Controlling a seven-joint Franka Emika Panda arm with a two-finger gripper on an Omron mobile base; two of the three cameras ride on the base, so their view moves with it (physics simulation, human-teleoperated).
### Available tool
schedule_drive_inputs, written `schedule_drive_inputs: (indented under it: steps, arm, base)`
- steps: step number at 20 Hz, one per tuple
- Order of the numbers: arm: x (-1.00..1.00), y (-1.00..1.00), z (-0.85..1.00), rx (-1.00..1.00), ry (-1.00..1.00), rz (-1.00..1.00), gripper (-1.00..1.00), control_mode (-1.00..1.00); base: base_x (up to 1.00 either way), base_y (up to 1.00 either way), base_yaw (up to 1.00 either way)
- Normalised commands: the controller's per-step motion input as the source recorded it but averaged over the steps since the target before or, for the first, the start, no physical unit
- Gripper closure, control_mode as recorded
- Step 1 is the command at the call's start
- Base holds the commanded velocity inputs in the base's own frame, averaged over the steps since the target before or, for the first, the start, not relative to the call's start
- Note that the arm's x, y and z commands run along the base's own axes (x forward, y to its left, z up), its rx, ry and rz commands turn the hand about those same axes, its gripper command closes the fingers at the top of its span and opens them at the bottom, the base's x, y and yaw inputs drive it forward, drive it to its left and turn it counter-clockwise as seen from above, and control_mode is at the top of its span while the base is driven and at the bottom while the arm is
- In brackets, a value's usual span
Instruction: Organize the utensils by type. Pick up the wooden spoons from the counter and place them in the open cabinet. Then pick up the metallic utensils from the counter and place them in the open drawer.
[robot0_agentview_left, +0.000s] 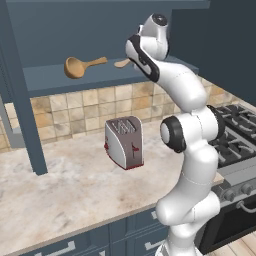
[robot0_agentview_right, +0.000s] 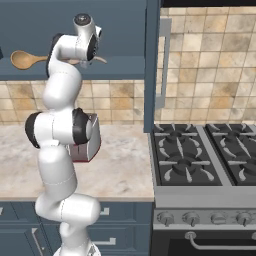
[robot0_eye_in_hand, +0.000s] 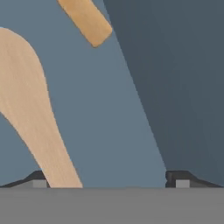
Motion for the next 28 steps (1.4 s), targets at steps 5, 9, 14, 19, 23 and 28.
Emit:
schedule_drive_inputs:
  steps: [5,9,14,19,23,28]
  arm:
    - [-0.03,0.02,-0.03,0.17,0.05,-0.39,-1.0,-1.0]
    - [-0.25,0.0,0.0,0.22,0.06,-0.28,-1.0,-1.0]
    - [-0.35,0.0,0.0,0.18,0.02,-0.24,-1.0,-1.0]
    - [-0.22,-0.01,0.0,0.1,-0.02,-0.23,-1.0,-1.0]
    - [-0.4,-0.06,-0.01,0.07,-0.06,-0.23,-1.0,-1.0]
    - [-0.26,-0.13,-0.02,0.01,-0.14,-0.2,-1.0,-1.0]
  base:
    - [0.0,0.0,0.0]
    - [0.0,0.0,0.0]
    - [0.0,0.0,0.0]
    - [0.0,0.0,0.0]
    - [0.0,0.0,0.0]
    - [0.0,0.0,0.0]
